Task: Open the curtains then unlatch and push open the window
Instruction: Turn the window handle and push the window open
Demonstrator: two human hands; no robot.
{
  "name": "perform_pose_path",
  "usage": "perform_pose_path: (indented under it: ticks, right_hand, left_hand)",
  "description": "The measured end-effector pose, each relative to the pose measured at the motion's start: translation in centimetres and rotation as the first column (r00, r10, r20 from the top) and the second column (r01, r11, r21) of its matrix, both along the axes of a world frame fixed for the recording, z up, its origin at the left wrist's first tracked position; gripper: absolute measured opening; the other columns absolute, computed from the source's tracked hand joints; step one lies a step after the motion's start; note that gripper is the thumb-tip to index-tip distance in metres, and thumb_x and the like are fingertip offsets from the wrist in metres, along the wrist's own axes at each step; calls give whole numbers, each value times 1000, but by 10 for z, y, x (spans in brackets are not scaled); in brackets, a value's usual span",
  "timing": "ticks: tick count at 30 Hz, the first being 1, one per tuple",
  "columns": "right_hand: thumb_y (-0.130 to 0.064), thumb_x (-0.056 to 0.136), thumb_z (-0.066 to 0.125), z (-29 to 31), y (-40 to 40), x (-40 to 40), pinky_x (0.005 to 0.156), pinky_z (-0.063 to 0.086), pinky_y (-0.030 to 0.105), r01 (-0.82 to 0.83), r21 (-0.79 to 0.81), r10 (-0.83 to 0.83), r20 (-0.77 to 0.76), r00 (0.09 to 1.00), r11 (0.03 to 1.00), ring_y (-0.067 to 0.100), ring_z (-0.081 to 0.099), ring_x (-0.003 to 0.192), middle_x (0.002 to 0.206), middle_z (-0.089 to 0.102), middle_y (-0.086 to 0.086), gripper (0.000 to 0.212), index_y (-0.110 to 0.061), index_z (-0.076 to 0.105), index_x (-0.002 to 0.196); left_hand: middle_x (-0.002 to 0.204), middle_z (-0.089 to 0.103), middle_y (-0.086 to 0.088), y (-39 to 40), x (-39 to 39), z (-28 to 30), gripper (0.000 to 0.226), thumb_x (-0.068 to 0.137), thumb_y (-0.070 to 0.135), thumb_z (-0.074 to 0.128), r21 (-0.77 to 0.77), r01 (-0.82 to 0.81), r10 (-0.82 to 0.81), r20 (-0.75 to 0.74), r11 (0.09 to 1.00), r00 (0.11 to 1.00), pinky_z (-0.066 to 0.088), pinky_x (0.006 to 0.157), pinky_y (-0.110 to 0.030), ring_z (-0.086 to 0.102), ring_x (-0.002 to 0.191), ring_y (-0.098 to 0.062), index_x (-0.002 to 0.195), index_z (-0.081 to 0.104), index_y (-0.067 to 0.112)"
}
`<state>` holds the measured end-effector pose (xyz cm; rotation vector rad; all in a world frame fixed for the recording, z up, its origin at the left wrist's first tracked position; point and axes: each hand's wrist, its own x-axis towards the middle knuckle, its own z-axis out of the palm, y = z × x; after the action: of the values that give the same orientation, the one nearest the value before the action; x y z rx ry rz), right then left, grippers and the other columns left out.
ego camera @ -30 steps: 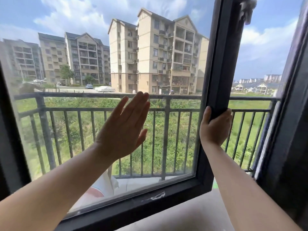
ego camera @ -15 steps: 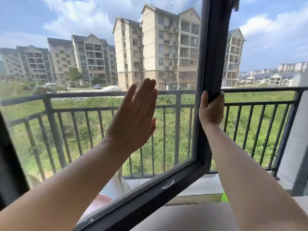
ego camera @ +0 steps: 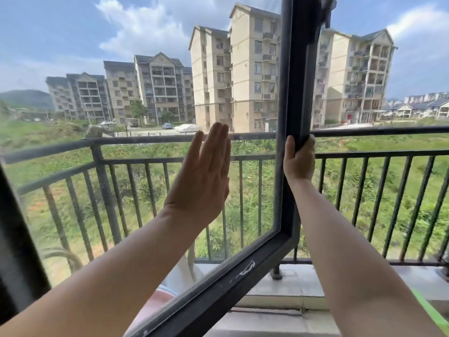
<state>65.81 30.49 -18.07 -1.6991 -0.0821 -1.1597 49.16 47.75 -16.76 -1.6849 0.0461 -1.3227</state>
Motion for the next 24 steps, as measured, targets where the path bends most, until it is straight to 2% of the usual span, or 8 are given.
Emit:
perform_pose_path:
  ticks: [3, 6, 10, 12, 14, 16, 18, 24]
  right_hand:
    - [-25, 91, 47, -1, -3, -4, 87, 45, 44, -89, -2, 89, -52, 995, 996, 38, 49, 105, 116, 50, 28, 43, 8, 35, 117]
    - [-23, 91, 48, 1, -8, -8, 94, 39, 42, -218, 33, 220, -122, 968, 975, 35, 45, 110, 121, 45, 26, 43, 4, 31, 120]
    - [-23, 91, 47, 5, -11, -12, 92, 36, 34, -270, 44, 273, -195, 942, 962, 35, 43, 111, 123, 43, 24, 42, 3, 31, 119]
    - [-25, 91, 46, 6, -11, -11, 91, 36, 34, -268, 36, 269, -217, 938, 963, 35, 42, 113, 124, 42, 24, 43, 3, 31, 120]
    - [-28, 92, 45, 6, -12, -11, 95, 35, 36, -266, 11, 261, -244, 934, 964, 35, 39, 116, 127, 40, 24, 48, 3, 28, 124]
    - [-30, 92, 44, 5, -13, -9, 98, 32, 38, -250, -7, 239, -262, 935, 968, 35, 36, 120, 131, 38, 23, 54, 3, 23, 129]
    - [-30, 91, 44, 3, -13, -8, 98, 32, 39, -227, -20, 215, -245, 945, 974, 36, 36, 121, 132, 37, 24, 56, 4, 21, 130]
    - [-35, 88, 48, 10, -11, -11, 97, 37, 48, -222, 155, 259, -283, 923, 963, 36, 40, 116, 127, 42, 21, 53, -3, 31, 126]
  left_hand:
    - [143, 29, -9, -1, 1, -2, 63, 85, 41, 14, -13, 7, -8, -37, 1000, 999, 30, 107, -40, 37, 130, -24, 130, 25, -3]
    - [123, 61, -8, -10, 4, 7, 62, 77, 42, 31, -69, -24, 15, -120, 997, 993, 31, 86, -37, 54, 111, -23, 121, 47, 1]
    - [93, 61, 0, -19, 8, 35, 38, 66, 40, 49, -84, 58, -71, -164, 995, 984, 24, 69, -32, 44, 87, -20, 93, 59, 14]
    - [91, 65, 5, -20, 12, 47, 35, 66, 40, 49, -68, 76, -86, -161, 995, 983, 25, 71, -32, 57, 85, -15, 89, 60, 17]
    - [104, 67, 3, -21, 18, 53, 41, 69, 39, 44, -69, 106, -115, -141, 992, 983, 32, 83, -35, 61, 98, -15, 98, 60, 15]
    - [125, 60, 0, -22, 22, 55, 51, 76, 43, 36, -80, 95, -105, -137, 992, 985, 38, 98, -37, 52, 117, -16, 114, 53, 14]
    - [139, 47, -3, -22, 26, 53, 58, 83, 45, 22, -57, 57, -63, -117, 997, 991, 35, 106, -37, 40, 128, -19, 127, 40, 12]
    - [146, 32, -9, -25, 34, 48, 57, 88, 33, 6, 3, -18, 18, -71, 1000, 997, 24, 111, -36, 27, 135, -23, 134, 21, 2]
